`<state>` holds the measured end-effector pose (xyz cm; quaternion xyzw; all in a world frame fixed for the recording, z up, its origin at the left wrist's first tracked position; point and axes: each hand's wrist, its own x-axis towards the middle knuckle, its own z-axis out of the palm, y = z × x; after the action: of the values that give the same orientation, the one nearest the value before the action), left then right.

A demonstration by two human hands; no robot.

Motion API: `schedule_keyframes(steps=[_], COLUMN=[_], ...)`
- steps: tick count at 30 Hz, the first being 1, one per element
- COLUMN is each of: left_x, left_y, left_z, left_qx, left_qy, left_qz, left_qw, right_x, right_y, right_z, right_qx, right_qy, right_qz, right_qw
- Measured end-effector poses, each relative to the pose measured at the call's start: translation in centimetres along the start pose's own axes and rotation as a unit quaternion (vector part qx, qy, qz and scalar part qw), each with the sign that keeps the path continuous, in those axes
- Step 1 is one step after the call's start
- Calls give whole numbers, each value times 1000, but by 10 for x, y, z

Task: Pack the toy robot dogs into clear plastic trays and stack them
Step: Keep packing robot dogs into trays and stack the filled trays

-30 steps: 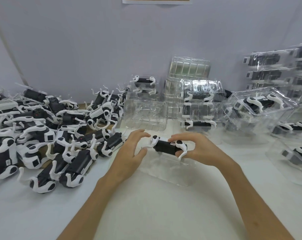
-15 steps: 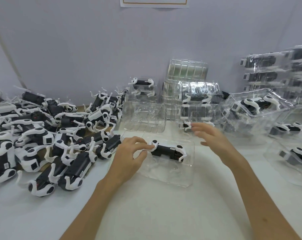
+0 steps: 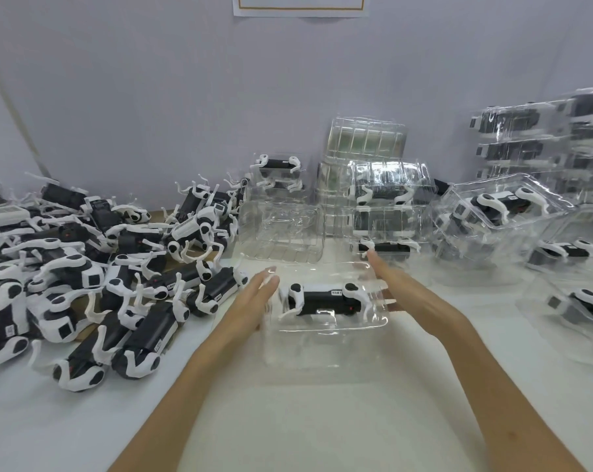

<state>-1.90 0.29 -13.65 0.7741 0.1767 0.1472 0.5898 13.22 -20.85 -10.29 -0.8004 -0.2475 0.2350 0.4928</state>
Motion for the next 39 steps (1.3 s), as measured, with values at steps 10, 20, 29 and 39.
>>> schedule_keyframes(steps=[10,20,29,39], left_x=[-1,5,10,10], left_y=[-6,-9,-12,-15], left_z=[-12,-12,-10,-14], left_qx=[-102,-136,-166,-84], left_qy=[-77,-41,-4,37], left_qz=[18,89,91,65], left_qw=[992,986,982,994], right_x=[-2,-1,2,9], right_y=[1,-3,1,9], right_z=[5,17,25,29], right_qx=[50,1,91,46], right_qy=[-36,94,47,39], right_qz=[-162,-210,-136,-98], right_qw=[985,973,985,993])
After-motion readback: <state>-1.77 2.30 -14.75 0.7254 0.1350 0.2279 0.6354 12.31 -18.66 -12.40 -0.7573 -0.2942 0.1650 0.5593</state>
